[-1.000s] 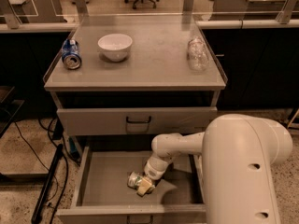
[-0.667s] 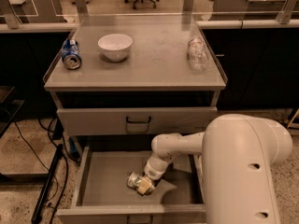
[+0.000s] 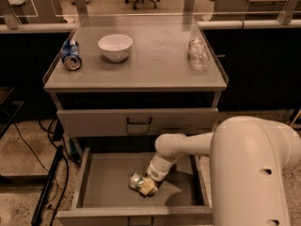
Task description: Pick 7up can from middle drawer and place on counter
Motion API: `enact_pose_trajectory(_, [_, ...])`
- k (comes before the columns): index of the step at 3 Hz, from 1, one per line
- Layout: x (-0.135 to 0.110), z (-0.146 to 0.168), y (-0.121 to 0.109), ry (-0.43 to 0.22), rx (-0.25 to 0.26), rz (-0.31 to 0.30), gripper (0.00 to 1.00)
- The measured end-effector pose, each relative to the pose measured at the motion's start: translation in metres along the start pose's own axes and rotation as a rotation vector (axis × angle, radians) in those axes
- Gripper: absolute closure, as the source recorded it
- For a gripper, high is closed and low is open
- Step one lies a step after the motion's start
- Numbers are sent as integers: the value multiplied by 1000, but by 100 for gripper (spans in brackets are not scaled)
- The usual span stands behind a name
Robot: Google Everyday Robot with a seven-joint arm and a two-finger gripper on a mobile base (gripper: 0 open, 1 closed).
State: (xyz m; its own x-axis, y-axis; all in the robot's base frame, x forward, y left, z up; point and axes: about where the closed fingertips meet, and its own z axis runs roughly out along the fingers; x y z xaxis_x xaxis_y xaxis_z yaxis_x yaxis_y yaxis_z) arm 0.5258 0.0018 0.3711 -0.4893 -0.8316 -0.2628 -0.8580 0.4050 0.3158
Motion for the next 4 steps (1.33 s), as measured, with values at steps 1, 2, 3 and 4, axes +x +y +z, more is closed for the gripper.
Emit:
enact_pose_trajectory(1, [2, -29, 16, -34, -41, -15, 100])
enact_pose_trajectory(2, [7, -72, 30, -71, -39, -34, 100])
enact_pose_trajectory(3, [7, -73, 31, -73, -46, -36, 100])
enact_pose_trajectory(4, [7, -101, 36, -55, -43, -53, 100])
